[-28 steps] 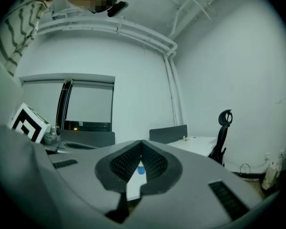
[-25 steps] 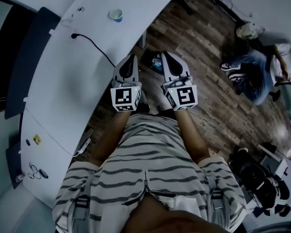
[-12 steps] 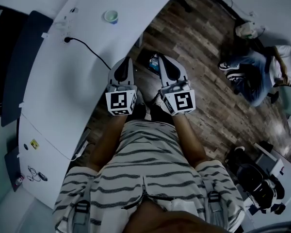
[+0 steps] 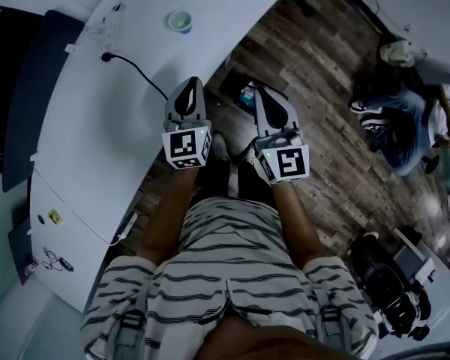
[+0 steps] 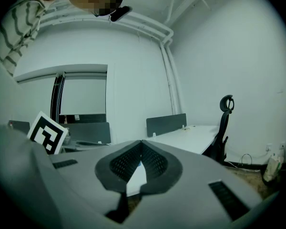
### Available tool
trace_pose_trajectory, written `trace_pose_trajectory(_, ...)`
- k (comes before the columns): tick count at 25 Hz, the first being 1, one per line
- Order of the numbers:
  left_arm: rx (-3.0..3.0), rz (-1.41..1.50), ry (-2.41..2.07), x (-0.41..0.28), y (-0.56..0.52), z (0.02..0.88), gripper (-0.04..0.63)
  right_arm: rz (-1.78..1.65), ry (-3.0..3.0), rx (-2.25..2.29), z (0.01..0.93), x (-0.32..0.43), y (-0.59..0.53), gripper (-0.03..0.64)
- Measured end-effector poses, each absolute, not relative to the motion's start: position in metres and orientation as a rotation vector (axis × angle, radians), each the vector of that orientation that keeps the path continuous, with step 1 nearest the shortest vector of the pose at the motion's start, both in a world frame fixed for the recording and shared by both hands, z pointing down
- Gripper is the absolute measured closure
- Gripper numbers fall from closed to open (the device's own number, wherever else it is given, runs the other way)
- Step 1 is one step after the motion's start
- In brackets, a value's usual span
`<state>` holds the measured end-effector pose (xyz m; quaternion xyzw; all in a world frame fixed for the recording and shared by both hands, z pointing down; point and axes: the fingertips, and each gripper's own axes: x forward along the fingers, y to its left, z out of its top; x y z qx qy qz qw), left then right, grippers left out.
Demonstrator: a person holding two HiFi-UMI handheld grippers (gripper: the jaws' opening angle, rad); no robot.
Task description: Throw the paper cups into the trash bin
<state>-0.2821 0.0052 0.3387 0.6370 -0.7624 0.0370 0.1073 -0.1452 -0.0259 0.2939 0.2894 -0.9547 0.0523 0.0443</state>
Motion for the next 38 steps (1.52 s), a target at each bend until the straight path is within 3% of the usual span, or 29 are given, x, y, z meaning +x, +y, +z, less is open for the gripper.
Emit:
trace_pose_trajectory(20,1.728,0.159,-2.322,-0.35,-0.059,0.406,0.562,0.195,-2.866,0.855,0.345,-0.159,-0.048,0.609)
trace_pose_trajectory(23,1.704,0.167,-2.325,-0.357,-0.065,0.416,0.491,0.224,-2.853,0.875,0.354,-0.158,-0.05,0.609)
trace_pose_trajectory(38,1.594,0.206,-2.342,-0.399,-0.101,0.466,0.329,0.23,-2.81,0.853,0.377,-0.158,-0.05,0.609)
